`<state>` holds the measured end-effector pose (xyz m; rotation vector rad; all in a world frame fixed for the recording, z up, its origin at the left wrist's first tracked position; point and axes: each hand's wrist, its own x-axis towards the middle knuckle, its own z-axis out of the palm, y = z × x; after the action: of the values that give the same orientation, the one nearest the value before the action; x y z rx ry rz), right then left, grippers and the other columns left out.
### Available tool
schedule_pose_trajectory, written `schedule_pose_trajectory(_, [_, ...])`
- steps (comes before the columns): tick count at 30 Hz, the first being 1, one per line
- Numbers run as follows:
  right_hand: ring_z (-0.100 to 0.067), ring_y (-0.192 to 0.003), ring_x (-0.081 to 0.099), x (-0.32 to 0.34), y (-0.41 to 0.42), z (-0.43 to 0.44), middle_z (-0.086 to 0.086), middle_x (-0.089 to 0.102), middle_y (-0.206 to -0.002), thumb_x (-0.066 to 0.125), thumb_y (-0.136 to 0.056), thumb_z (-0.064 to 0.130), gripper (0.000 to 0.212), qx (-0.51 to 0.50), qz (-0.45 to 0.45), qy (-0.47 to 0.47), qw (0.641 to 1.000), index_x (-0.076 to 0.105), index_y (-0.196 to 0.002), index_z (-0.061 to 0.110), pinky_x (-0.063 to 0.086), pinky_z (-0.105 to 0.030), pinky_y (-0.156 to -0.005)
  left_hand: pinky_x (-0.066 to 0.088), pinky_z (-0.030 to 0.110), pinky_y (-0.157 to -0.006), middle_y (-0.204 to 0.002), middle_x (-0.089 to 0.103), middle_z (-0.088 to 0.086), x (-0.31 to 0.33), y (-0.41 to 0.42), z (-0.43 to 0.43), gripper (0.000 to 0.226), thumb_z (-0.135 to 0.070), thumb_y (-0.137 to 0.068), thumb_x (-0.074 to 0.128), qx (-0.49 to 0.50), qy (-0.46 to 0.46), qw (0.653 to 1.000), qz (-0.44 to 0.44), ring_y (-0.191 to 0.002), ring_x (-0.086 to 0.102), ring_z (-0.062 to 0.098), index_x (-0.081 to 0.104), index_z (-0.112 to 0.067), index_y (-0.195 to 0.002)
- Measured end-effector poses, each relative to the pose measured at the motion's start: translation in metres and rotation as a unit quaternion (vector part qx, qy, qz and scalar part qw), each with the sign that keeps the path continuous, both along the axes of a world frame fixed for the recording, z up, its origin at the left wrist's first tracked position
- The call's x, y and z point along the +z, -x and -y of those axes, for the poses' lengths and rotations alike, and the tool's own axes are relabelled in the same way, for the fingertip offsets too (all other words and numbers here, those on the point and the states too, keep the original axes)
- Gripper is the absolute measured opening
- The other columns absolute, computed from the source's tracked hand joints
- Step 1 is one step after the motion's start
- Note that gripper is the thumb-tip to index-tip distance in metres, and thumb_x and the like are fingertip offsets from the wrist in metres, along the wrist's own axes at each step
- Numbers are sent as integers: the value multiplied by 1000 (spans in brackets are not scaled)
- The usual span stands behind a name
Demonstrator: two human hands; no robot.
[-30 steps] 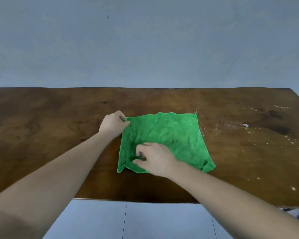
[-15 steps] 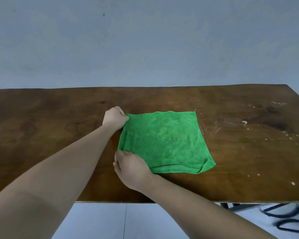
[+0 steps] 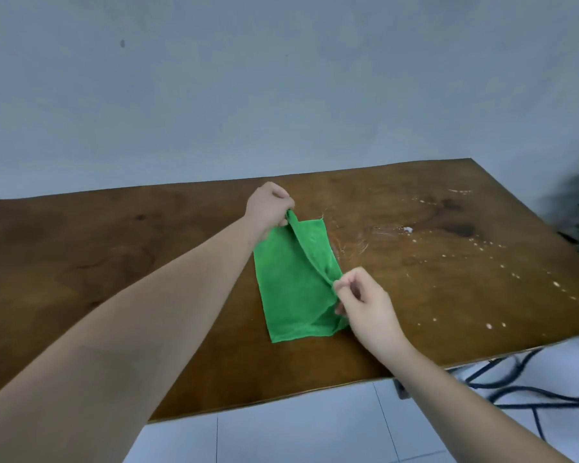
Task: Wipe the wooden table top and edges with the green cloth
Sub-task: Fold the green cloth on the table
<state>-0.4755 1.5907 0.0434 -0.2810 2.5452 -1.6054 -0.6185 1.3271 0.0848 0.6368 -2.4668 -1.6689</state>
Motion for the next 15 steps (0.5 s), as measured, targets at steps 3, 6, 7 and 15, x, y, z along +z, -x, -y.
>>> schedule_pose_trajectory(3, [-18, -71, 67, -11, 5, -36, 0, 70, -76, 64, -106, 25, 16, -49, 8, -80, 996, 60, -90, 24, 58, -48, -72, 64, 24, -62, -114, 73, 9, -16, 13, -35, 20, -12, -97, 82, -15, -13, 1000, 3, -65, 74, 15, 67, -22, -106])
schedule_pose_trajectory(6, [-19, -81, 65, -18, 5, -50, 3, 68, -89, 69, -99, 17, 10, -39, -19, -197, 979, 61, -98, 22, 57, -49, -78, 70, 36, -77, -118, 73, 9, -33, 13, -55, 30, -20, -98, 84, -39, -32, 998, 27, -69, 81, 17, 65, -19, -121])
schedule_pose_trajectory(7, [-22, -89, 64, -20, 6, -52, 2, 67, -97, 70, -98, 14, 12, -34, -51, -224, 973, 62, -103, 20, 56, -47, -82, 70, 38, -78, -117, 73, 6, -37, 11, -57, 35, -26, -99, 83, -45, -18, 998, 29, -72, 83, 16, 63, -19, -128])
schedule_pose_trajectory(15, [-25, -144, 53, -10, 41, 17, -2, 58, -156, 51, -115, 39, 48, 101, -173, -264, 944, 55, -158, 19, 42, -48, -121, 60, 32, -76, -118, 76, -5, -42, -58, 21, 25, -39, -109, 61, -32, 191, 981, -10, -97, 76, 13, 64, -28, -132])
